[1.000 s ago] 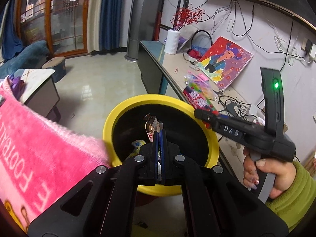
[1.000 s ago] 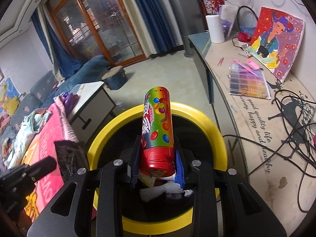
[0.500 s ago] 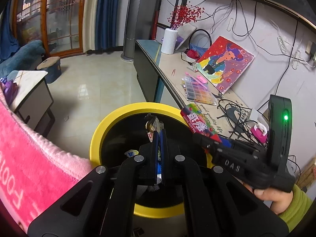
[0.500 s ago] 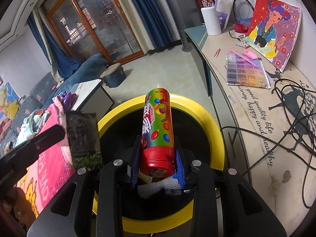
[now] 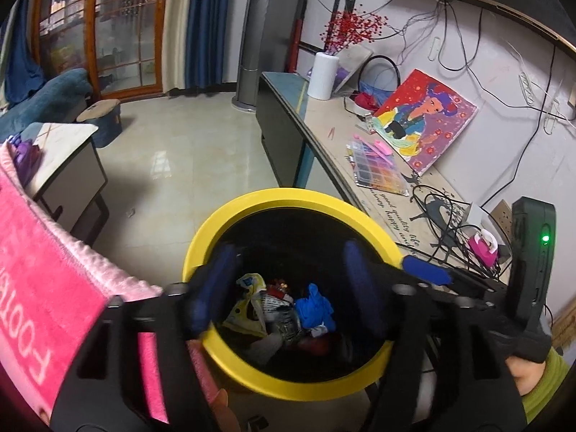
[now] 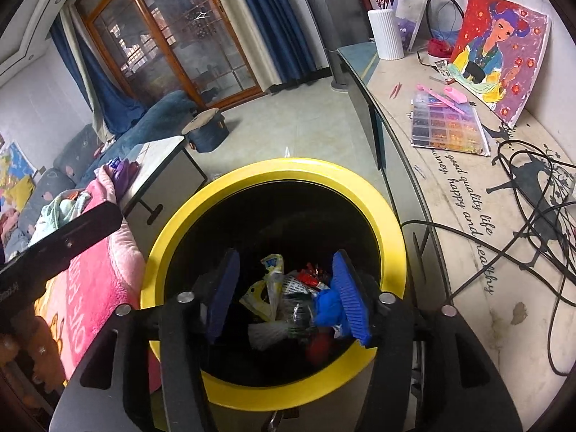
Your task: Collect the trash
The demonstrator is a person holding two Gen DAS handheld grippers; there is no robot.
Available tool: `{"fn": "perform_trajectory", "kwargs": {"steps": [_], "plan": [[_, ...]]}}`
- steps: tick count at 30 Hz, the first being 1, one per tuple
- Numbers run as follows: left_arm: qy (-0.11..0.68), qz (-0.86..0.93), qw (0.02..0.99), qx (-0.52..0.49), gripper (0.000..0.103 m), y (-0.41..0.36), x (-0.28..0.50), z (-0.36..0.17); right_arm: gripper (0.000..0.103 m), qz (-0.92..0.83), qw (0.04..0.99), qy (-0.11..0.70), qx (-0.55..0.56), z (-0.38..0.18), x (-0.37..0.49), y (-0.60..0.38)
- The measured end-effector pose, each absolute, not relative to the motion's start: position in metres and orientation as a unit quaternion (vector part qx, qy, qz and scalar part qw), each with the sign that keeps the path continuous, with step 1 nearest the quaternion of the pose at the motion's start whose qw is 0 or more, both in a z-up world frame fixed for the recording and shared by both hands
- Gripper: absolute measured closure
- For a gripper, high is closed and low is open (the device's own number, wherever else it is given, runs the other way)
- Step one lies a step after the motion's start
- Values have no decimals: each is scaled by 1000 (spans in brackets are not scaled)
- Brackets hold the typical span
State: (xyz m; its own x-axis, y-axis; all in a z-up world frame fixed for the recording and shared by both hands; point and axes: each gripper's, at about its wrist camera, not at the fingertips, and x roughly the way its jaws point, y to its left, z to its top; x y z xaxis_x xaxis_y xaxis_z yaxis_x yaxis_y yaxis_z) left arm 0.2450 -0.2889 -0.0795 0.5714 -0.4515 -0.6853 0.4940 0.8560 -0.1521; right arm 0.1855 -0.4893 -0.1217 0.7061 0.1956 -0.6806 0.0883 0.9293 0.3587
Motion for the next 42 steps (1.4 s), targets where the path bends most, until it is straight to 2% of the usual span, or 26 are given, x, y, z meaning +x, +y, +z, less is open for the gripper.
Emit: {"fn": "perform_trajectory", "kwargs": {"steps": [5,9,14,30,42], "plan": [[372,-244,895,21,12,-266,240,-76,30,26,908,379,176,-111,177,-483],[370,-227,901,3,11,-241,234,-71,17,27,911,373,173,-102,169,-474],[363,-197,911,-18,11,-206,223,-63,7,38,904,380,189,-90,162,-459],[325,-138,934,-46,11,-97,160,-40,7,57,936,337,77,-37,124,-351],[264,-80,961,-29,11,-40,93,-30,7,52,979,197,23,-21,65,-286]]}}
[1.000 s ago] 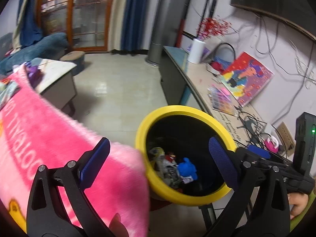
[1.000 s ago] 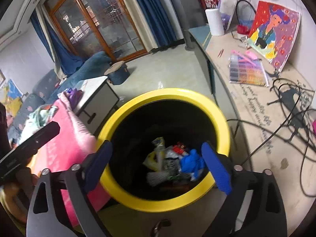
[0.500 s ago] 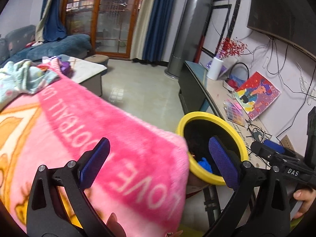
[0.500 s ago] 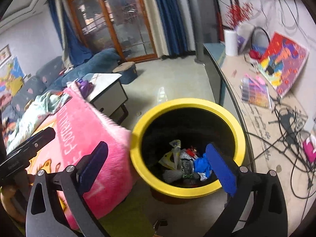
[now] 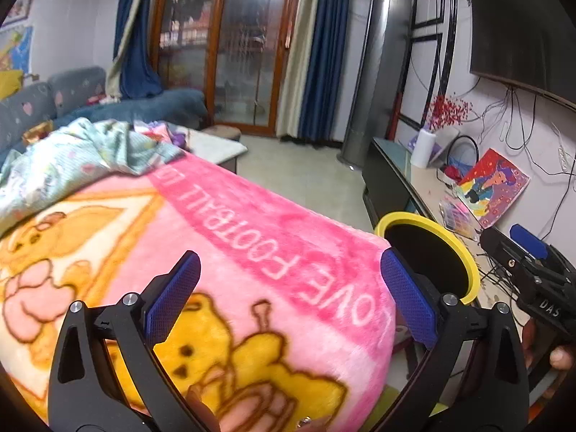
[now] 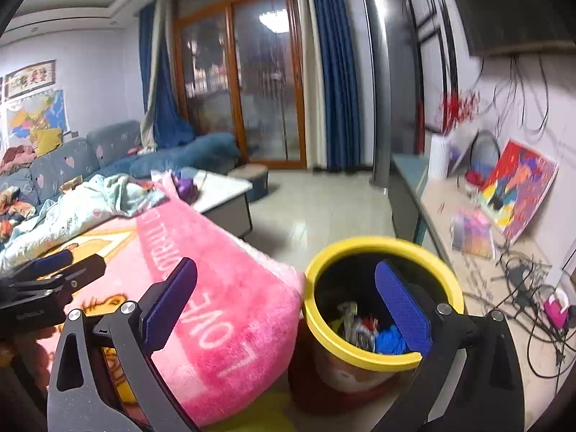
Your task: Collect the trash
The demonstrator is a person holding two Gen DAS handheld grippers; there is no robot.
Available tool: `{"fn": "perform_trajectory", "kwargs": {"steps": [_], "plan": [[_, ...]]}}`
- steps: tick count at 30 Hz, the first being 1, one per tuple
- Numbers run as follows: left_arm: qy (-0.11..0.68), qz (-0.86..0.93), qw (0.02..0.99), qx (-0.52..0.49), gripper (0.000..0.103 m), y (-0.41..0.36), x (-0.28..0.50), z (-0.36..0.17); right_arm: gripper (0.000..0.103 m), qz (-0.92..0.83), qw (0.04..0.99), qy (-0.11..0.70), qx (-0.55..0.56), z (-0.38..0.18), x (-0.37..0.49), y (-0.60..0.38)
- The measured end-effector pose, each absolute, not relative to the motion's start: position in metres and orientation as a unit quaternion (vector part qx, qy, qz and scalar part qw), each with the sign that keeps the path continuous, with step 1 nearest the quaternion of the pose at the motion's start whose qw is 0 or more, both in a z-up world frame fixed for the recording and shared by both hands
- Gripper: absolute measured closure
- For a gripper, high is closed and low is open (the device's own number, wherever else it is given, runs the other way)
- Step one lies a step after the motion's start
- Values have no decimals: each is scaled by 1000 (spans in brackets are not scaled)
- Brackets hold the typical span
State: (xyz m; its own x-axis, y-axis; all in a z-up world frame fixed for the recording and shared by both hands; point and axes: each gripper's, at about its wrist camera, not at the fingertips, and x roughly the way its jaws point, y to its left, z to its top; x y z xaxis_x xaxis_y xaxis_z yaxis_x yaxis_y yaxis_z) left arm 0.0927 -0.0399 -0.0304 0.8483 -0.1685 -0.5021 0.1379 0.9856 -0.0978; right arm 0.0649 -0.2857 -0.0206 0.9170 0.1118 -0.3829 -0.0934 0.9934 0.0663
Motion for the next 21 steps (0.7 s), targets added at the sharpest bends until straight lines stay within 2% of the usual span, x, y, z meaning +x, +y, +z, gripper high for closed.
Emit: {"fn": "perform_trajectory", "kwargs": {"steps": [9,21], "plan": [[219,-50,974,-14,11,-23,54,-28,7,65,982,176,9,-29,44,-265],[226,-50,972,-39,11,-14,54,-35,7,73,979,191,5,-36,48,-256]]}}
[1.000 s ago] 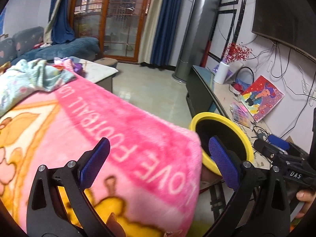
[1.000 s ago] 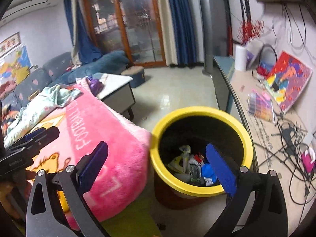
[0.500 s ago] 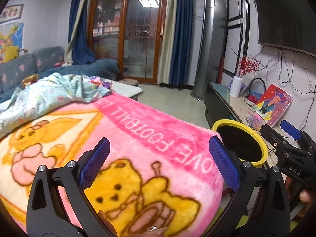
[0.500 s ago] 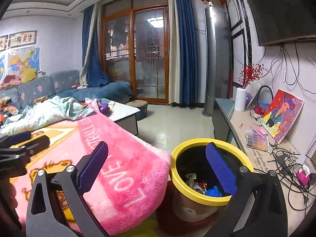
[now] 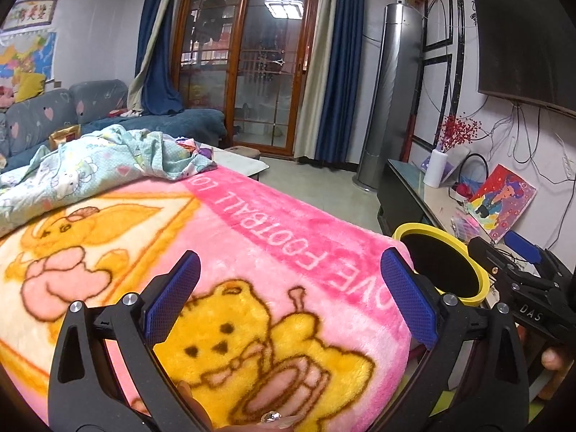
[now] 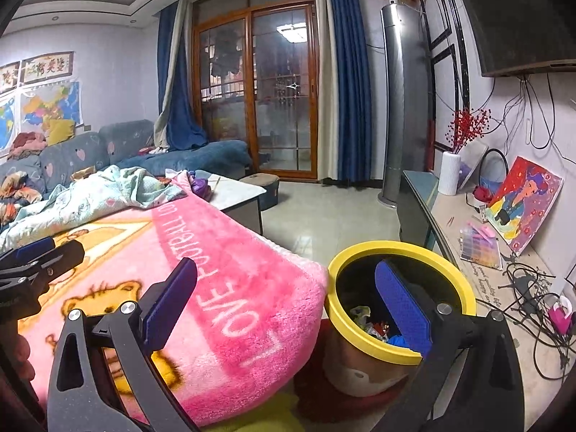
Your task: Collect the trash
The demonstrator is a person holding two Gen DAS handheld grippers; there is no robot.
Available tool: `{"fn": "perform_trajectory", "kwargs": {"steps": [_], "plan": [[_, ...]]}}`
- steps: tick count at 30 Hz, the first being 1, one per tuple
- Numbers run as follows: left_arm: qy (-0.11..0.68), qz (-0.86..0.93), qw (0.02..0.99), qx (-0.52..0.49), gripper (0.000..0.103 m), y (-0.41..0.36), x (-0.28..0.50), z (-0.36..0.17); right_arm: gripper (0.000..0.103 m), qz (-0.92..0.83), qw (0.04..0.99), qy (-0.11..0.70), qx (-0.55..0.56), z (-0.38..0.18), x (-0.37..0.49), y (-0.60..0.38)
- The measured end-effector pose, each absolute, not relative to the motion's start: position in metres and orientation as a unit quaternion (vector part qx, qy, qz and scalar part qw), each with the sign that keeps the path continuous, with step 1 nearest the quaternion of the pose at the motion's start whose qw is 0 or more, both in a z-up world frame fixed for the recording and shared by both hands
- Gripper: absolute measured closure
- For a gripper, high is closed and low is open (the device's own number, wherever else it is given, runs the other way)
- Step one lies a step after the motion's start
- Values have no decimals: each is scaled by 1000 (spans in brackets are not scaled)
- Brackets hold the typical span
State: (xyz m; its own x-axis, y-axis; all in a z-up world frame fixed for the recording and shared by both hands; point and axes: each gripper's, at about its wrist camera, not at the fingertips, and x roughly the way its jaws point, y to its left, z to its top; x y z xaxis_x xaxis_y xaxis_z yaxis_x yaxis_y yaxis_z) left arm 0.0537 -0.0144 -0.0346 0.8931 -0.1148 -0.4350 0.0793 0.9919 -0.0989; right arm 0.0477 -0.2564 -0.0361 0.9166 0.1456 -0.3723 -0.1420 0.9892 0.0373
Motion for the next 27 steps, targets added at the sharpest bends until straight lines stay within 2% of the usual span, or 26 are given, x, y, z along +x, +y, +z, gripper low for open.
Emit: {"fn": "perform_trajectory", "kwargs": {"steps": [27], "plan": [[225,-50,972,-39,11,-15,53,-35,7,76,978,193,3,-38,48,-256]]}}
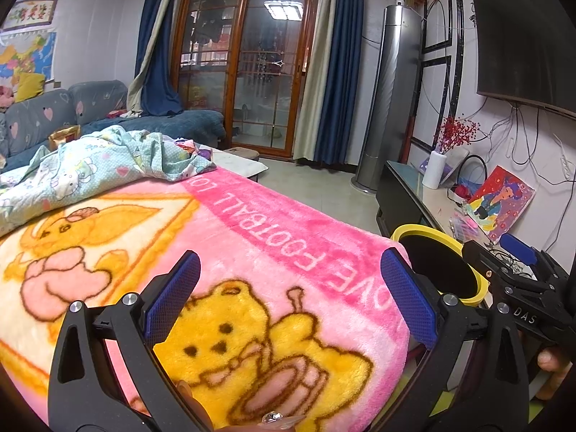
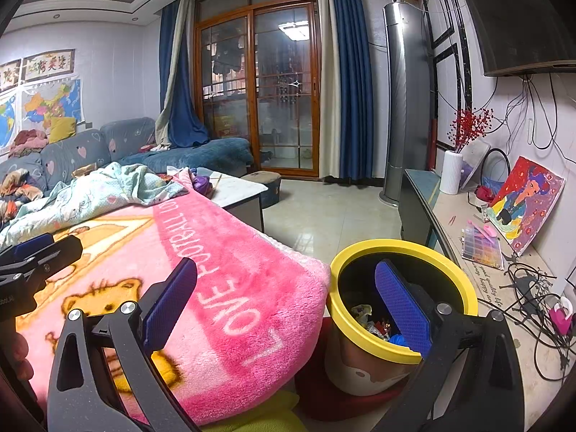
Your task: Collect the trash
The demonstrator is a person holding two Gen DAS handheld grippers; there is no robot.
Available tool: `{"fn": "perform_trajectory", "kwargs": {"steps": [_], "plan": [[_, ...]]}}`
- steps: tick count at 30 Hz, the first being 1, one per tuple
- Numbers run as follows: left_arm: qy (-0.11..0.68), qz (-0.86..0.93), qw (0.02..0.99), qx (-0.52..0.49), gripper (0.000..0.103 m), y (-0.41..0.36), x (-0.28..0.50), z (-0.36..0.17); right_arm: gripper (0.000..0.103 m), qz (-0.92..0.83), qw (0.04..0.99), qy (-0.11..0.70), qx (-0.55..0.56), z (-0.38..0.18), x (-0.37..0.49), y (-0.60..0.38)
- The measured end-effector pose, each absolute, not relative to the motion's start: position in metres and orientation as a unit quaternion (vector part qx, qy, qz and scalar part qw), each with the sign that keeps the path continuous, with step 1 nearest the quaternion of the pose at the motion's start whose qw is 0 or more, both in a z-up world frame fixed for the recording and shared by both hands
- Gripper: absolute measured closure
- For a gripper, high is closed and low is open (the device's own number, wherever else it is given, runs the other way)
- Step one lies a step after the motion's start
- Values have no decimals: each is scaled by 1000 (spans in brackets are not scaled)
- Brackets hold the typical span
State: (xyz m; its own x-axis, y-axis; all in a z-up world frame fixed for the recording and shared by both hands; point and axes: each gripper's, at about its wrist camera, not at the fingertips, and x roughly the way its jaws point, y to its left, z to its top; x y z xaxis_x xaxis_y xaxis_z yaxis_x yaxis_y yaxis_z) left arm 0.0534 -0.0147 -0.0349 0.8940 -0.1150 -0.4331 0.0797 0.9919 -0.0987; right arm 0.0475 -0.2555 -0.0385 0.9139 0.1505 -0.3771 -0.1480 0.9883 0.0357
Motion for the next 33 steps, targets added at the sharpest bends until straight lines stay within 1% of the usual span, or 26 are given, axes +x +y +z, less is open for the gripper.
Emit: {"fn": "perform_trajectory", "kwargs": {"steps": [23,33], "plan": [[225,-52,972,-40,11,-15,54,-35,7,75,978,194,3,-39,48,-255],[244,-30,969,-22,11,-24,54,-40,7,69,976,207,4,-43,53,-256]]}}
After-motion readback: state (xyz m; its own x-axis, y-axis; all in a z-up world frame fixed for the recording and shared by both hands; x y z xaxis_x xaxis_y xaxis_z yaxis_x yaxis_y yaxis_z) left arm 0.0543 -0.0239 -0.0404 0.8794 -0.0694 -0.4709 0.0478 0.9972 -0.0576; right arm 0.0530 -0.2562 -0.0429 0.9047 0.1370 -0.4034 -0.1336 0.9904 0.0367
